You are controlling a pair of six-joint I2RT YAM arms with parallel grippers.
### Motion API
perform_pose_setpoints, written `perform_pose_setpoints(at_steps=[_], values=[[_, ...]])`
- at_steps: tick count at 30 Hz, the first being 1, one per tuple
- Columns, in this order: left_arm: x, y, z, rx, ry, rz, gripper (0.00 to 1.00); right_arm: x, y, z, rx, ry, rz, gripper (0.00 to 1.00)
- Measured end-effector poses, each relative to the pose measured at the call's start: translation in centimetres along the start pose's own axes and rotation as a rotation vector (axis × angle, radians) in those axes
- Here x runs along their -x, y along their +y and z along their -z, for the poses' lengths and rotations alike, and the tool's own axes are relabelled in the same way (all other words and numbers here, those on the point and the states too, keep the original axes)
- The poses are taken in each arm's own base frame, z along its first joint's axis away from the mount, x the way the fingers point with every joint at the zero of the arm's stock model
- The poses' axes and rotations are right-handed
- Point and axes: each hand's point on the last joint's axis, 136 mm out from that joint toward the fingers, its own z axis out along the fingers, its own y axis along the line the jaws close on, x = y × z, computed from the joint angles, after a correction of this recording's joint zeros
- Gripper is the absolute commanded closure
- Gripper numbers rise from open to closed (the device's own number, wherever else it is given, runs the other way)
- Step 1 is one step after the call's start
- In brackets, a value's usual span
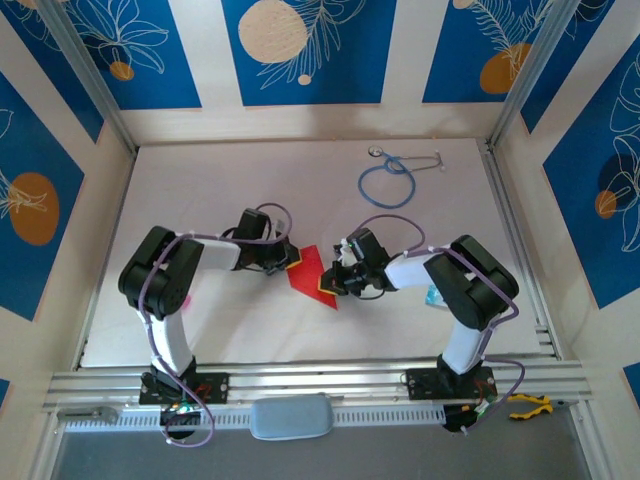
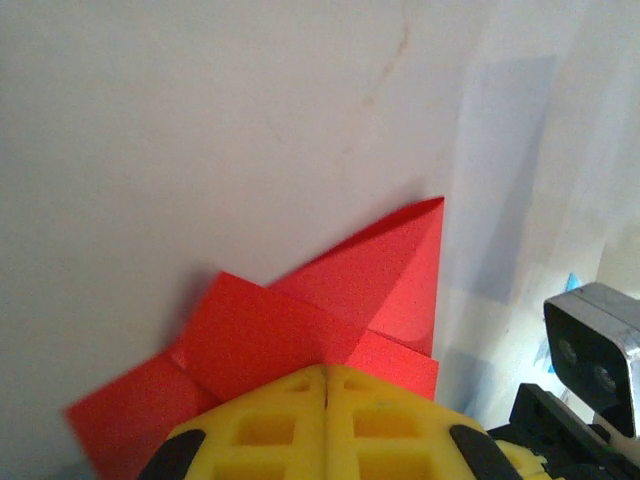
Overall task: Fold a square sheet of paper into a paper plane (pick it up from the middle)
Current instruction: Fourth fold the wing at the center of the table.
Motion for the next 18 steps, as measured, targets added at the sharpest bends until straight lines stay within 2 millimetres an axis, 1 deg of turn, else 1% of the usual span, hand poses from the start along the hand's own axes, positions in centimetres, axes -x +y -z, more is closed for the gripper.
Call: perform_pose_setpoints(at_steps=[7, 14, 18], values=[[1.8, 0.8, 0.6, -0.017, 0.003, 0.018, 0.98, 0.0, 0.1, 0.0, 0.014, -0.009, 0.010, 1.00], [5.1, 2.1, 2.2, 0.037, -0.063, 0.025, 0.97, 0.1, 0.1, 0.0, 0.015, -0.010, 0.010, 1.00], [5.5, 1.8, 2.6, 0.042, -0.073, 0.027, 0.96, 0.0, 0.1, 0.0, 0.017, -0.007, 0.010, 1.00]])
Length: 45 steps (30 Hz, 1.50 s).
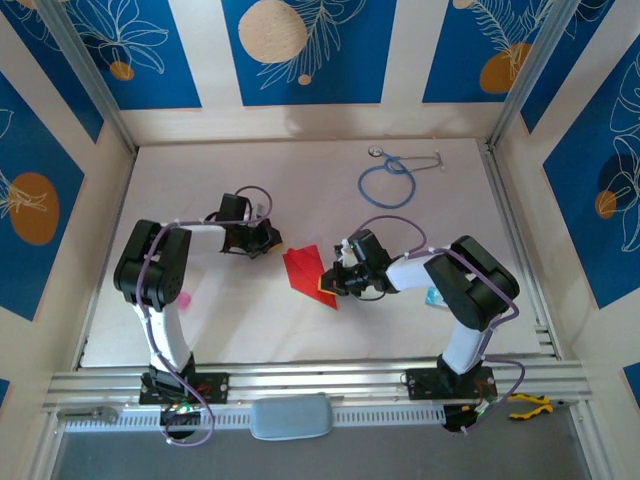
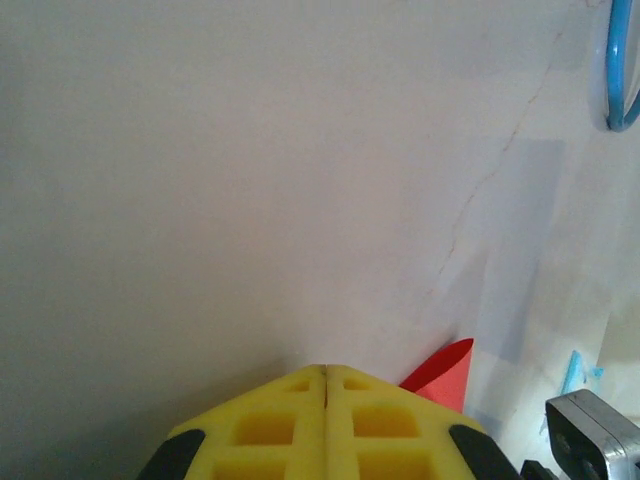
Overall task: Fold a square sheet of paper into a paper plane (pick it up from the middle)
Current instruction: Fourth fold the wing at the center of the table.
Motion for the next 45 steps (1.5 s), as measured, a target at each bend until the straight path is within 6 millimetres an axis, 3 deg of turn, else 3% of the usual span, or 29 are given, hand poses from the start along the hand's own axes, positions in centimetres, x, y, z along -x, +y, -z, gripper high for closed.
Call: perform_pose_setpoints(at_steps=[3, 6, 11, 14, 18, 22, 29, 38, 45], values=[[-0.2, -1.2, 0.6, -0.012, -0.003, -0.015, 0.95, 0.0, 0.0, 0.0, 0.001, 0.001, 0.000, 1.00], [-0.9, -3.6, 1.2, -0.045, -0.009, -0.061, 0.95, 0.0, 0.1, 0.0, 0.003, 0.002, -0.004, 0.99], [-5.5, -6.9, -0.4, -0.087, 0.072, -0.144, 0.95, -0.3, 0.1, 0.2, -0.002, 0.011, -0.018, 0.97], [-8.7, -6.7, -2.0, -0.072, 0.145, -0.156, 0.96, -0.5, -0.1, 0.3, -0.010, 0.018, -0.029, 0.95], [-10.4, -4.2, -3.5, -0.020, 0.188, -0.119, 0.97, -0.8, -0.3, 0.6, -0.027, 0.026, -0.041, 0.92], [-10.3, -3.9, -3.7, -0.022, 0.184, -0.107, 0.97, -1.1, -0.4, 1.4, -0.061, 0.015, -0.050, 0.86], [-10.2, -3.9, -3.8, -0.027, 0.177, -0.106, 0.97, -2.2, 1.2, 4.3, -0.073, -0.044, -0.052, 0.70], [-10.1, -3.9, -3.8, -0.028, 0.174, -0.091, 0.97, -5.6, -2.3, 4.5, -0.166, -0.014, -0.177, 0.68], [-10.0, -3.8, -3.8, -0.026, 0.170, -0.089, 0.98, -5.6, -2.4, 4.5, -0.175, -0.024, -0.202, 0.69]])
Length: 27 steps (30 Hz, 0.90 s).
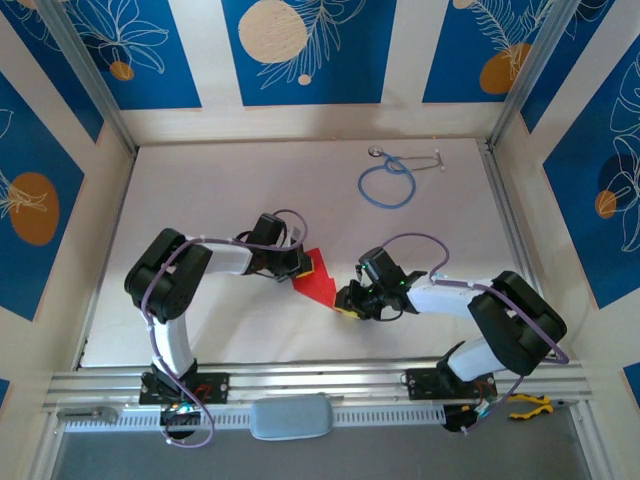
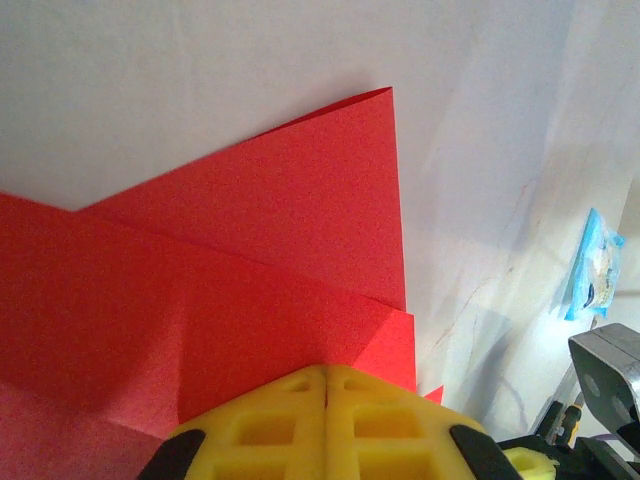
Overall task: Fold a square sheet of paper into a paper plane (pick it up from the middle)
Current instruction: Fourth fold the wing at the center of the table.
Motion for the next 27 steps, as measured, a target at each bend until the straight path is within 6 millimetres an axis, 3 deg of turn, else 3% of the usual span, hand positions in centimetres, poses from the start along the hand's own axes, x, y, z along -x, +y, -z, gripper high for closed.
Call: perform_pose_setpoints(at_steps=[27], values=[[0.4, 0.1, 0.1, -0.006, -0.016, 0.047, 0.99, 1.0, 1.2, -0.1, 0.094, -0.027, -0.026, 0.70]])
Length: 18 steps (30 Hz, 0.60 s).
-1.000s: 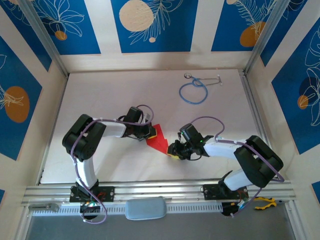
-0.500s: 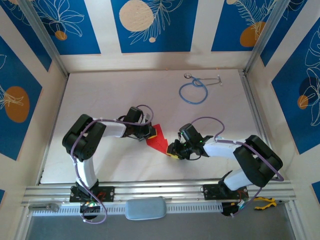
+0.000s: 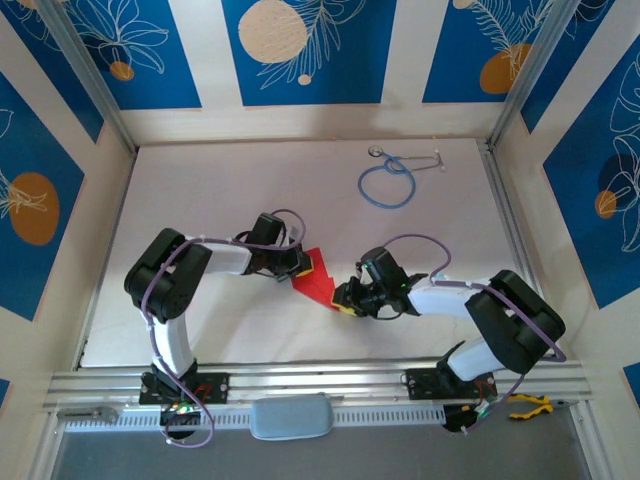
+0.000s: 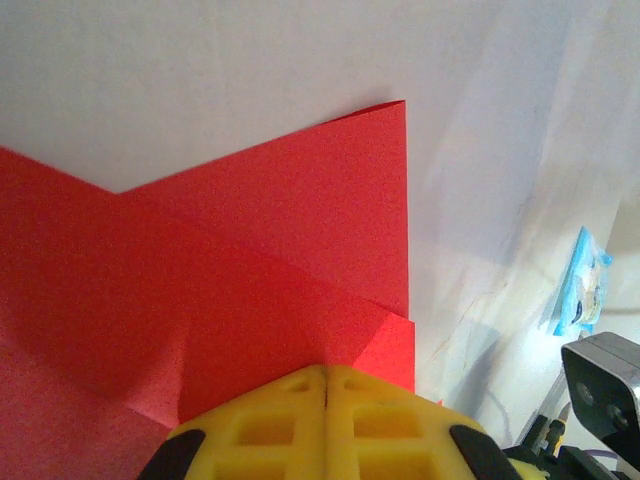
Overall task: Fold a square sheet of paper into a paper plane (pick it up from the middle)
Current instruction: Fourth fold the wing at the center of the table.
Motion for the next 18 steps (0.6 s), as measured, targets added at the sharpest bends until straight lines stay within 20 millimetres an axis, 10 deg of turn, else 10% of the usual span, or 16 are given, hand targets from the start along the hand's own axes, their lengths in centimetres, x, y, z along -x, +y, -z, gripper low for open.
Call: perform_pose_setpoints(at_steps=[18], values=[[0.0, 0.0, 0.0, -0.005, -0.005, 0.004, 0.99, 1.9, 0.0, -0.5, 0.011, -0.013, 0.035, 0.69]])
